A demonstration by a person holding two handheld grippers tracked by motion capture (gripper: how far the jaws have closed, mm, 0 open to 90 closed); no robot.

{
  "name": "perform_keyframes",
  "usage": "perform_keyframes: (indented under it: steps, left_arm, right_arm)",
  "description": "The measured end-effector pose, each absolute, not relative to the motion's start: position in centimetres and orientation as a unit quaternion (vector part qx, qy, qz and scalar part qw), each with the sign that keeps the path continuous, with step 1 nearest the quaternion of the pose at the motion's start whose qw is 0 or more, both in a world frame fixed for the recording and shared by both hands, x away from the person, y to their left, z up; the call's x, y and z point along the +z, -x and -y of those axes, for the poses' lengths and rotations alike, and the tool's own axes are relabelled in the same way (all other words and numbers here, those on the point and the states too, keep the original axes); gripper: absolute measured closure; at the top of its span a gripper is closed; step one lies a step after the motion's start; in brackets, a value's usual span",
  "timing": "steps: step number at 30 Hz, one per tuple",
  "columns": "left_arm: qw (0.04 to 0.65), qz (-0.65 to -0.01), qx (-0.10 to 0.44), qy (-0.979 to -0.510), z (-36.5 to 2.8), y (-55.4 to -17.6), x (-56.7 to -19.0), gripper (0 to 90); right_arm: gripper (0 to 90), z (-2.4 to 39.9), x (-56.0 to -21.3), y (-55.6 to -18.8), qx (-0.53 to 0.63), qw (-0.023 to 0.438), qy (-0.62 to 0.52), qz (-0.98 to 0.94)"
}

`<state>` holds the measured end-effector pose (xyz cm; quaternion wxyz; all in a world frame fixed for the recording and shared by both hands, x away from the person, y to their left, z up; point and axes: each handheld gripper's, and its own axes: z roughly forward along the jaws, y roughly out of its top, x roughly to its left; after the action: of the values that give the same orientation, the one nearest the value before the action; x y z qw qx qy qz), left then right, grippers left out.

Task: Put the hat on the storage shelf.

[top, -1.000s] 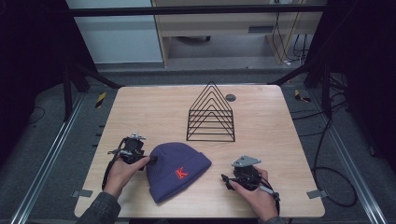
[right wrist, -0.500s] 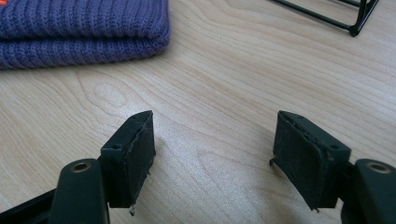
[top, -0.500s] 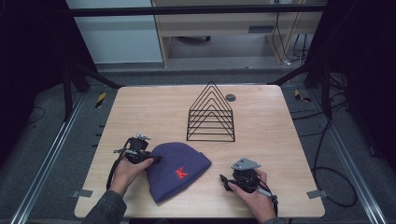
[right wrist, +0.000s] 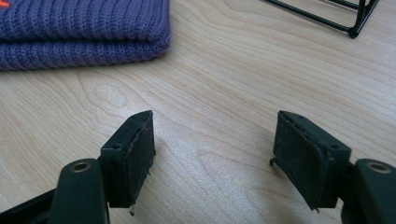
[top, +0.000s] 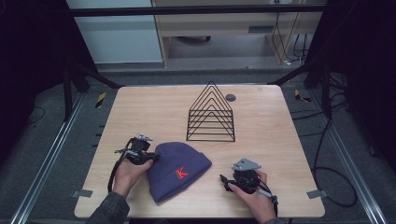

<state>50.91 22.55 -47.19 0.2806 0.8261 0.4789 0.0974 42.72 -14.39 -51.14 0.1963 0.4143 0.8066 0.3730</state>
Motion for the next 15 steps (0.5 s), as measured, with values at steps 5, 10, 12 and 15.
perform_keyframes:
  steps: [5,10,12,15]
  left_arm:
    - [0.292,-0.465,0.117,-0.827,-22.4,-50.3,-46.0,77.7]
    - [0.303,-0.442,0.138,-0.833,-22.2,-49.8,-44.1,77.9]
    - [0.306,-0.434,0.146,-0.834,-22.1,-49.6,-43.4,78.0]
    - [0.317,-0.414,0.164,-0.838,-21.6,-49.1,-41.9,78.1]
  right_arm:
    - [29.4,14.4,-51.1,-42.7,0.373,0.197,-0.414,-0.807]
    - [29.4,14.4,-51.1,-42.7,0.373,0.196,-0.414,-0.807]
    - [29.4,14.4,-51.1,-42.7,0.373,0.196,-0.414,-0.807]
    - [29.1,14.4,-51.1,-42.8,0.373,0.196,-0.413,-0.807]
